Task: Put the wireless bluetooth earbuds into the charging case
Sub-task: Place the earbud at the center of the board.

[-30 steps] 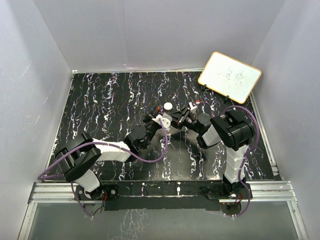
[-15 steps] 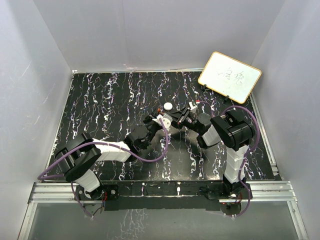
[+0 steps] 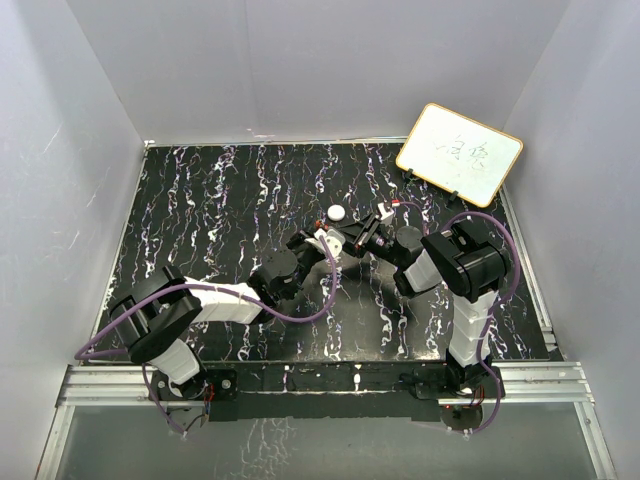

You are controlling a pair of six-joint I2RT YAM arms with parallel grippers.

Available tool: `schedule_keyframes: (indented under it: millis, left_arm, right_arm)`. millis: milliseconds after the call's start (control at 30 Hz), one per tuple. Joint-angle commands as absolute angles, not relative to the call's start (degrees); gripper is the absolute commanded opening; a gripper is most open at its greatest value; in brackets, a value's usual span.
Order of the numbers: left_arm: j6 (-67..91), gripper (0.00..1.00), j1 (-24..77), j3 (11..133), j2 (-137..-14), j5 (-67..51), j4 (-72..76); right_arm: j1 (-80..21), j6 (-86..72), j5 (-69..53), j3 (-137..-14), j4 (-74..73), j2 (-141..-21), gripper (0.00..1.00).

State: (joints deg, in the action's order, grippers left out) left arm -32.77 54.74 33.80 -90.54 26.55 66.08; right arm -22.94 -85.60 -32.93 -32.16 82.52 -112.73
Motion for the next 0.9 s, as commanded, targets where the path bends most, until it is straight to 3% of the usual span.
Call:
schedule_keyframes:
  millis: [0,200,400,633,867]
  left_arm:
    - [-31.7,0.00,55.0,34.4,-88.2,26.5,66.9]
    - [-27.8,0.00,54.9,35.5,-85.2,30.7,59.6]
    - [-17.1,0.00,54.1,39.7,-80.5,33.1,37.0]
    - [-12.5,0.00,54.2,48.4,-86.9,43.0,14.3]
    - [-4.1,0.00,54.1,58.1,-93.9,43.1,-5.1]
  right_arm:
    - [-23.2,-84.8,-33.0,-33.7,87.4,-110.5,0.00]
    - [-20.5,-84.1,-33.6,-30.9,87.1,-109.0,0.00]
    - [-17.3,-80.1,-35.0,-28.4,82.0,-104.7,0.00]
    - [-17.1,-70.1,-33.5,-29.6,66.9,-93.9,0.00]
    - [-15.1,-63.4,-31.1,-29.7,53.7,-83.7,0.00]
